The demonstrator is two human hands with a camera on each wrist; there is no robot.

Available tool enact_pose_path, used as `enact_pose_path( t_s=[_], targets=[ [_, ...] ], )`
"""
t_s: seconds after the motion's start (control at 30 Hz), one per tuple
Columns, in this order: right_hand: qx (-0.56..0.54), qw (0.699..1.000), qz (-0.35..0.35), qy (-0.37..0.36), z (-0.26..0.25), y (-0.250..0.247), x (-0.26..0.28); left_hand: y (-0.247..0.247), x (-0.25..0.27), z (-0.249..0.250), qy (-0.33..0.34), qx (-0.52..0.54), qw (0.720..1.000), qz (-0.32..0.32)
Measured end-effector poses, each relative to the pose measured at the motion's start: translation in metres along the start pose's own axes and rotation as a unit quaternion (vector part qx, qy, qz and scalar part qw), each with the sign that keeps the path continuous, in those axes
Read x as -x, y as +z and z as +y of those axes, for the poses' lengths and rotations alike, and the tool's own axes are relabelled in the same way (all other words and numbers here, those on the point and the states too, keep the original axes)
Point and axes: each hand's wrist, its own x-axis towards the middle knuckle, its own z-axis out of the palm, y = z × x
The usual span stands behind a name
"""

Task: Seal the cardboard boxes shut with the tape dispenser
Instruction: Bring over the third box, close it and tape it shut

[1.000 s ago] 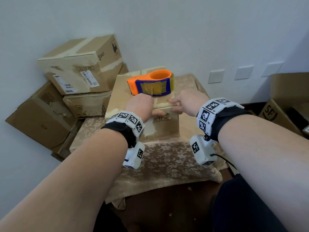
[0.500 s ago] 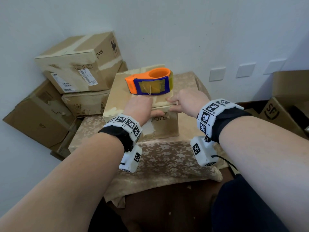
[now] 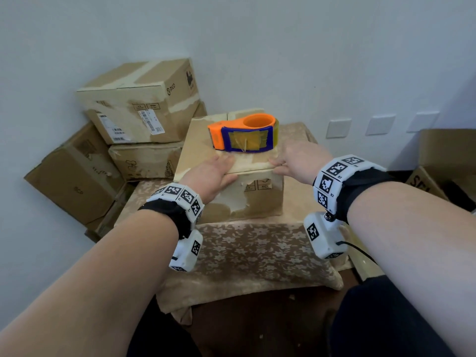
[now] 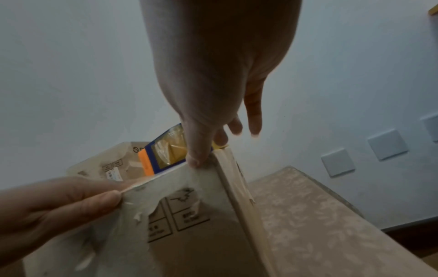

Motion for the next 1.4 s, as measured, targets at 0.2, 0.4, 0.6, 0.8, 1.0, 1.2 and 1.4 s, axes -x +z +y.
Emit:
enact_pose_path(
  t_s=[0.2,0.4,0.6,0.8,1.0,1.2,1.4],
  targets=[
    [0.034,0.999,0.022,0.013,-0.018,0.006,-0.021,-0.006,0.012,-0.015,-0.047,-0.044,0.997,-0.031],
    [0.064,0.992,0.019,-0.111,-0.06,0.013,-0.036,-0.01,0.023,-0.034,-0.088,-0.038,0.995,-0.035],
    [0.084,0.984,0.031,-0.156,-0.093,0.025,-0.059,-0.009,0.026,-0.046,-0.073,-0.015,0.996,-0.042],
    [0.025,0.987,0.029,-0.156,-0.099,0.028,-0.056,0.0,0.026,-0.05,-0.073,-0.023,0.997,-0.031],
    [0.024,0.984,0.029,-0.173,-0.084,0.024,-0.051,0.002,0.024,-0.053,-0.073,-0.031,0.996,-0.031],
    [0.053,0.983,0.042,-0.169,-0.062,0.027,-0.044,0.0,0.024,-0.05,-0.085,-0.035,0.995,-0.034],
    [0.032,0.989,0.033,-0.144,-0.037,0.023,-0.028,-0.004,0.025,-0.045,-0.095,-0.038,0.994,-0.042]
  ],
)
